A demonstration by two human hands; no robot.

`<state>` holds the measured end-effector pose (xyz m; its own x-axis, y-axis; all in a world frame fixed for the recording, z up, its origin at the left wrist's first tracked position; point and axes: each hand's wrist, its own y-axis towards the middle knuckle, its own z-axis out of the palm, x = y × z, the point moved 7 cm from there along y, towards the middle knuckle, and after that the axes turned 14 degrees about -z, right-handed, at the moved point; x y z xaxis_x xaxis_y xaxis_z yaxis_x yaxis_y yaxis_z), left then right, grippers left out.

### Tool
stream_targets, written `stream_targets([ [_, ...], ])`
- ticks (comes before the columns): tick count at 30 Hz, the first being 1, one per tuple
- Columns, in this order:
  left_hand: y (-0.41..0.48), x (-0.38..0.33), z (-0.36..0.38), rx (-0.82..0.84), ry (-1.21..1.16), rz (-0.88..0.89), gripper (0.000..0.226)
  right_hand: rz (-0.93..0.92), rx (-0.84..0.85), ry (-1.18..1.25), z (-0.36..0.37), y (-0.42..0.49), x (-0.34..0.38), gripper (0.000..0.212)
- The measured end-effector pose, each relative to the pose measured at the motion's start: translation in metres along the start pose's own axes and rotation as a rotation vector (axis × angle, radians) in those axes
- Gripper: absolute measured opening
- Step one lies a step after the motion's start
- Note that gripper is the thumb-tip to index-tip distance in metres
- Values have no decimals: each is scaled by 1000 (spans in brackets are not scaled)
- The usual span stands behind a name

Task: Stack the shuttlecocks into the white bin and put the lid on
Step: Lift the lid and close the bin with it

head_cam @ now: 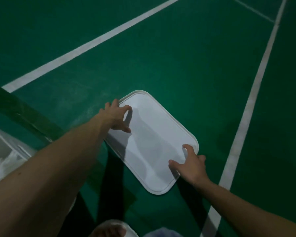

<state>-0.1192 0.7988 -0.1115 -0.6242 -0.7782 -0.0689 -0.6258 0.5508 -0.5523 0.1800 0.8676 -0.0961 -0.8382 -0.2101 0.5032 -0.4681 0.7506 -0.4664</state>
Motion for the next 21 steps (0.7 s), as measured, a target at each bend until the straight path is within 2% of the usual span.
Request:
stream_targets([
  [8, -32, 32, -30, -80, -329, -196, 130, -56, -97, -52, 0, 19, 38, 82],
  [12, -48, 64, -66, -157, -488, -294, 131, -159, -176, 4, -16, 33, 88, 90],
  [17, -77, 119, -100, -276, -667, -383, 134, -344, -293, 140, -47, 33, 166, 118],
  [19, -97, 139, -111, -304, -811, -360, 132, -397, -317, 202, -59, 23, 192, 121],
  [21, -119, 155, -120, -306, -963, -295, 119, -466, -345, 243, -70, 10, 216, 122],
])
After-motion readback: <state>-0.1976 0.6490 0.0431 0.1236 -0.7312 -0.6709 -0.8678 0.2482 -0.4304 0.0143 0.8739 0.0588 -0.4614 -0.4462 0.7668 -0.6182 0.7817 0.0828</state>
